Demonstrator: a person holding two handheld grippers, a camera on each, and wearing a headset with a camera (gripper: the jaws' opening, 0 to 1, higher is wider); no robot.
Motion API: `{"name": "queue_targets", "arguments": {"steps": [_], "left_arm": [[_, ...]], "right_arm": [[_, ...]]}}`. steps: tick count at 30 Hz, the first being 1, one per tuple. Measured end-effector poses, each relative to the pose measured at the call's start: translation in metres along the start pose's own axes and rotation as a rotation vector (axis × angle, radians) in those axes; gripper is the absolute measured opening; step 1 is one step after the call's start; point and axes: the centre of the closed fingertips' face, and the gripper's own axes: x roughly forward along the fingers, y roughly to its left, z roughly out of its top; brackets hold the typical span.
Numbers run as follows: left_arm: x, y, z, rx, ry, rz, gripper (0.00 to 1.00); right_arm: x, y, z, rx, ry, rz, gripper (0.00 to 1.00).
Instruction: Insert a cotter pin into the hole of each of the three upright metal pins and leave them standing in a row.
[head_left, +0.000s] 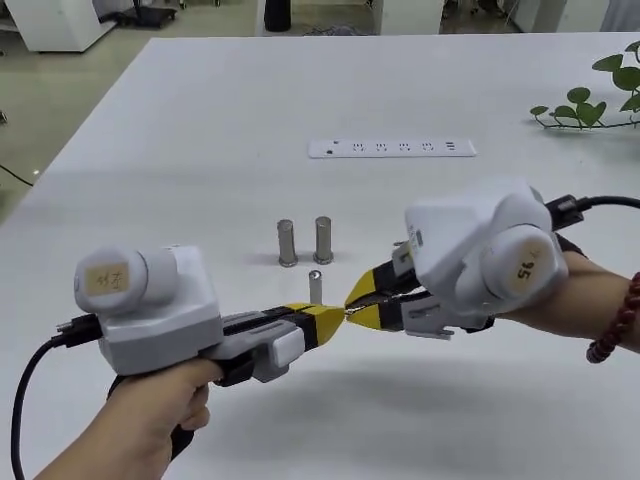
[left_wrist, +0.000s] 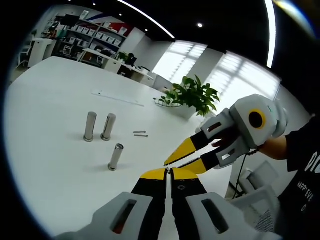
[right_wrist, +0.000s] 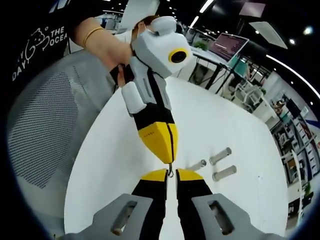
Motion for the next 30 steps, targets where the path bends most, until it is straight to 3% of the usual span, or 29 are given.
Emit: {"name": "queue_targets", "arguments": {"steps": [7,11,15,16,18,21,30], "left_arm": [[-0.003,0.000,0.002,0.086,-0.010,-0.001,0.00],[-0.005,0.001,0.001,0.159,-0.006,-0.001,0.00],[-0.006,0.001,-0.001,0.221,-0.001,-0.008,0.00],[-0.006,0.000,-0.001,0.264,0.004,-0.016,0.00],[-0.007,-0.001,-0.004,0.272,0.024,-0.022,0.00],[-0.008,0.001,-0.008,0.332,0.054,-0.035,0.00],[-0.009,-0.008,-0.017,0.432,0.090,-0.101,0.00]], "right_arm": [[-0.001,0.001,-0.002,0.177,-0.053,0.025,0.04],[-0.004,0.002,-0.003,0.335,-0.103,0.062,0.07],[-0.005,0.004,-0.003,0.415,-0.139,0.091,0.08],[-0.005,0.005,-0.003,0.448,-0.151,0.106,0.09],[-0.006,0.007,-0.004,0.471,-0.156,0.117,0.09],[-0.006,0.012,-0.002,0.520,-0.174,0.150,0.10],[-0.005,0.026,0.001,0.584,-0.202,0.233,0.12]]}}
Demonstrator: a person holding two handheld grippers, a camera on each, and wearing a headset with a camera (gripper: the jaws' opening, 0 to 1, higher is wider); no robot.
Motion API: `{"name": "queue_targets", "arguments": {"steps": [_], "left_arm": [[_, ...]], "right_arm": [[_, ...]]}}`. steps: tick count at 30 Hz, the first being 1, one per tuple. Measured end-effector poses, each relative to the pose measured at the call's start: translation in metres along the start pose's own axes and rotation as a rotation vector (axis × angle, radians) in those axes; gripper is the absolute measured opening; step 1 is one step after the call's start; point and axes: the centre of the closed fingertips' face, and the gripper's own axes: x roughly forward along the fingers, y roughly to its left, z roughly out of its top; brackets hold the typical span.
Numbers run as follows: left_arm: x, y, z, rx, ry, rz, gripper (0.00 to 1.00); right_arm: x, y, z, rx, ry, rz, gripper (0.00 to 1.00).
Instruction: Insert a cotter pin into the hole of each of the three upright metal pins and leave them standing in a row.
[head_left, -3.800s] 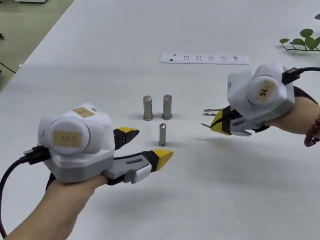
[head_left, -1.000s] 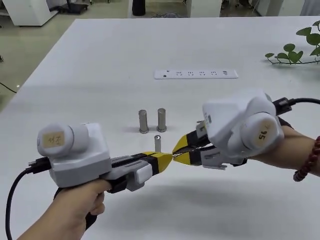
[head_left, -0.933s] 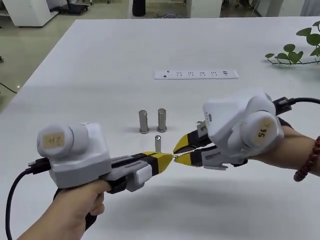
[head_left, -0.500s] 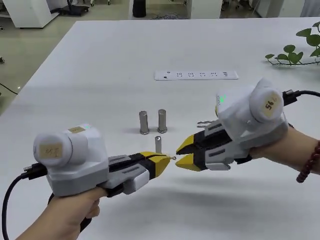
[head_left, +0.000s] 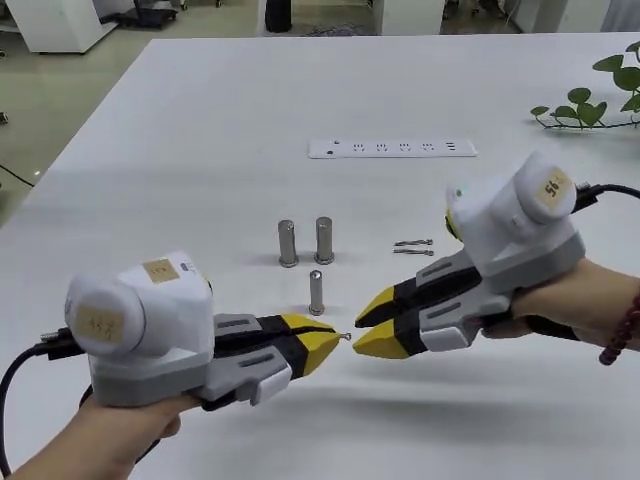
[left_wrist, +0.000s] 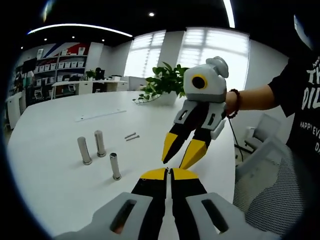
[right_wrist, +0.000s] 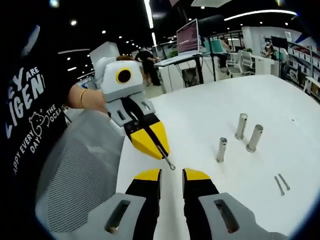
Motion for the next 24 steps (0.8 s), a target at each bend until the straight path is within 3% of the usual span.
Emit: {"name": "queue_targets", "arguments": {"steps": [7,13,24], "left_arm": [[0.003,-0.009,0.001,0.092,0.019,-0.055,0.00],[0.003,-0.018,0.005,0.144,0.021,-0.106,0.00],[0.003,-0.024,0.004,0.164,0.029,-0.134,0.00]], "right_arm": [[0.001,0.008,-0.002,0.030,-0.006,0.078,0.12],[0.002,0.013,-0.003,0.020,0.000,0.095,0.09],[0.004,0.019,-0.006,-0.011,0.028,0.105,0.01]]}}
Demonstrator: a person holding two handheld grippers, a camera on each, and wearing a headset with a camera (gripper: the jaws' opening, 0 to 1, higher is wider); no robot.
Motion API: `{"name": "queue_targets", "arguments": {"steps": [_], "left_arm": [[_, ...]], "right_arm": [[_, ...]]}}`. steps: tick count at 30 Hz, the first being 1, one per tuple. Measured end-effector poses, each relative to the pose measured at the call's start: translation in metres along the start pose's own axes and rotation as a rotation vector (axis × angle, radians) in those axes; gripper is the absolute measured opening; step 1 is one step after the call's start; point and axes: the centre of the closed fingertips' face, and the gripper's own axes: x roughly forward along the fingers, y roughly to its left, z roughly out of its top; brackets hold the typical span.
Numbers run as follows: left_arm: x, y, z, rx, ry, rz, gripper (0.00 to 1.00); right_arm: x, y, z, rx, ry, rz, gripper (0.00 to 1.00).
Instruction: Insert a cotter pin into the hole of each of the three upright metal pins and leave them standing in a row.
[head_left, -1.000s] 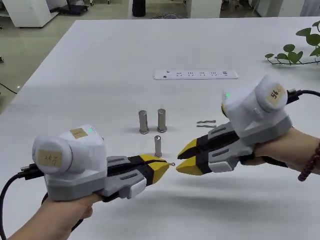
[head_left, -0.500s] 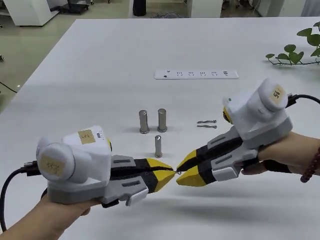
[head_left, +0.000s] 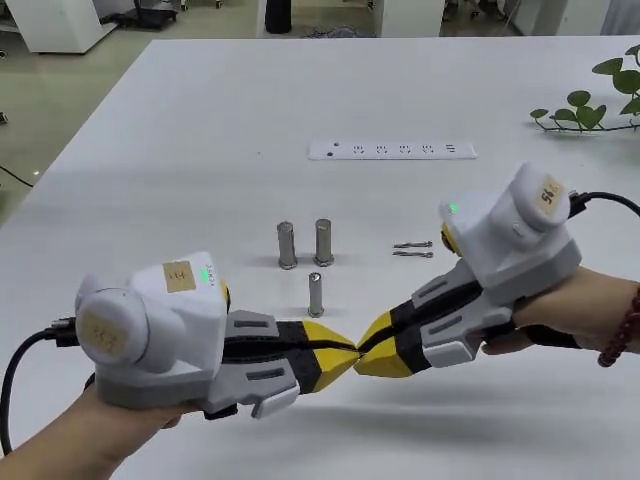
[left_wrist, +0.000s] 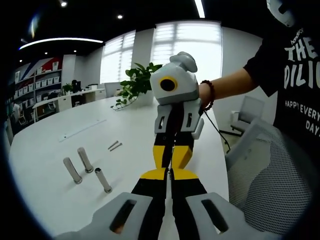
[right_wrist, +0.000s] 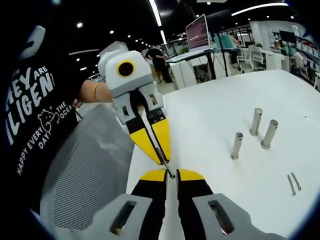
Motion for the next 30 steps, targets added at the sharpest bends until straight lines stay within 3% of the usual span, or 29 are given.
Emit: {"name": "queue_targets", "arguments": {"steps": [10,21,30], "left_arm": [[-0.001,0.004,-0.001,-0.028,-0.003,0.027,0.00],[0.000,0.008,-0.005,-0.037,0.008,0.053,0.00],[0.003,0.016,-0.009,-0.029,0.019,0.099,0.03]], "right_arm": [[-0.002,-0.002,0.003,-0.046,0.021,-0.031,0.00],[-0.002,-0.008,-0.001,-0.154,0.084,-0.074,0.00],[0.000,-0.016,-0.009,-0.179,0.140,-0.082,0.00]]}}
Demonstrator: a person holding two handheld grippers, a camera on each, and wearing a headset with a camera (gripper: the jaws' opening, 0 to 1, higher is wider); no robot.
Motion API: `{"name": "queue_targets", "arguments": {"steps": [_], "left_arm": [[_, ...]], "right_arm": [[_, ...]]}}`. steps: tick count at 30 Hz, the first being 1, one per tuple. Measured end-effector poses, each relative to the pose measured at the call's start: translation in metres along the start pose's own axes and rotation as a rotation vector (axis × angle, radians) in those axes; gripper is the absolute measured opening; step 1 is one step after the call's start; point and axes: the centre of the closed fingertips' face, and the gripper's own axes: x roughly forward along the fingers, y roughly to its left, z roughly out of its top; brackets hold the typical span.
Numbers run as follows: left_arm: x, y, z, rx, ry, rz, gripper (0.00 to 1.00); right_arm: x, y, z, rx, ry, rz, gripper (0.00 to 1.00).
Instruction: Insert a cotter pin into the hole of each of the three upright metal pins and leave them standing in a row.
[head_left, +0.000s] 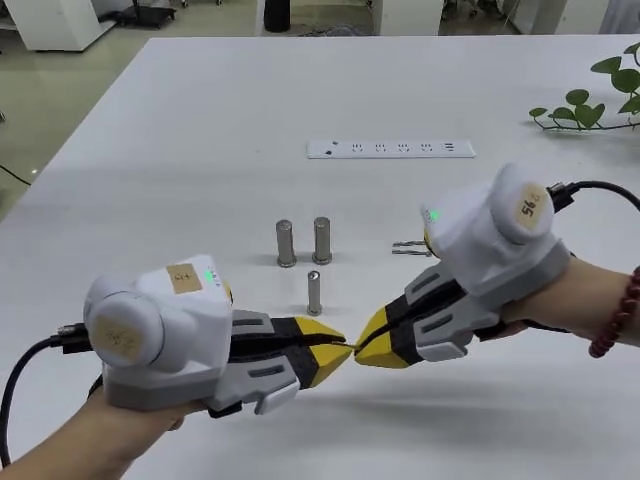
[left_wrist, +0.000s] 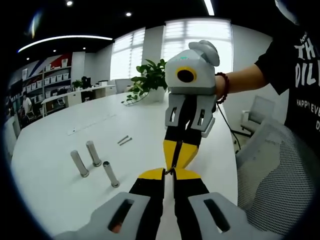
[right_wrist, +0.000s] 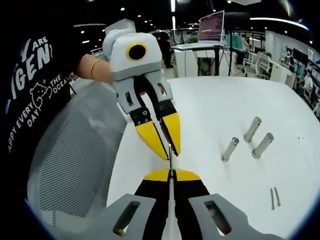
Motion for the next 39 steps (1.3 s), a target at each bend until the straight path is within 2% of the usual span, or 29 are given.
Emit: {"name": "queue_targets", "arguments": {"steps": [5,8,11,14,23,35,39], "left_arm": [[0.001,0.004,-0.001,0.000,0.005,0.020,0.03],[0.000,0.007,-0.001,0.001,0.006,0.032,0.06],[0.000,0.014,-0.004,0.011,0.013,0.072,0.12],[0.000,0.018,-0.006,0.014,0.017,0.090,0.17],[-0.001,0.028,-0.013,-0.004,0.012,0.148,0.18],[0.004,0.058,-0.018,-0.051,0.004,0.289,0.22],[0.007,0.068,-0.019,-0.084,-0.008,0.328,0.22]], "right_arm": [[0.000,-0.005,-0.002,-0.006,0.016,-0.011,0.00],[-0.001,-0.011,-0.006,-0.008,0.044,-0.032,0.00],[-0.002,-0.019,-0.011,-0.010,0.075,-0.062,0.00],[-0.003,-0.027,-0.015,-0.019,0.113,-0.091,0.00],[-0.004,-0.038,-0.022,0.019,0.165,-0.112,0.00],[-0.007,-0.058,-0.024,0.040,0.242,-0.166,0.00],[-0.007,-0.062,-0.022,0.052,0.246,-0.173,0.00]]}}
